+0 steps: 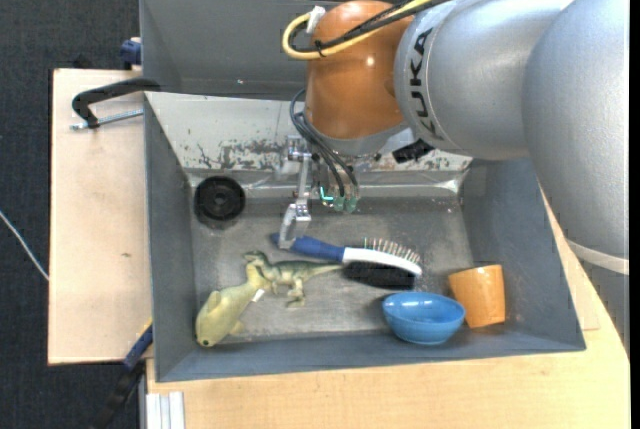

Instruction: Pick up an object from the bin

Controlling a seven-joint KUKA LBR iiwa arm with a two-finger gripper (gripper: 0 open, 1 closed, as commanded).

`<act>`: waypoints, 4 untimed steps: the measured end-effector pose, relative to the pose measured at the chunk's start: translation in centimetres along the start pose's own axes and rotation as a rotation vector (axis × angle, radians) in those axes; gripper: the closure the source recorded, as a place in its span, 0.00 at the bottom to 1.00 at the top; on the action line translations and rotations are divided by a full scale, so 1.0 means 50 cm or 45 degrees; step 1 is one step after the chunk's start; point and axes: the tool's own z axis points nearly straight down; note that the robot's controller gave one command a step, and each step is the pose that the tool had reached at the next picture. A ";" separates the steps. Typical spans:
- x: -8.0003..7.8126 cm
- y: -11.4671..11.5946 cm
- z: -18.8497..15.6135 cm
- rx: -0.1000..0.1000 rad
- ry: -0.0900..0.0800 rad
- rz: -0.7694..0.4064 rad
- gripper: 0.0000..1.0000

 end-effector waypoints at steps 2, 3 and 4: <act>0.067 -0.136 0.086 -0.001 -0.008 0.079 0.00; 0.066 -0.153 0.067 -0.003 -0.015 0.300 0.00; 0.078 -0.184 0.143 -0.007 -0.013 0.373 0.00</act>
Offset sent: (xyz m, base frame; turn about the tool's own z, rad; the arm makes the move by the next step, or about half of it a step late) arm -0.0019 -0.0798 -0.0753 0.0323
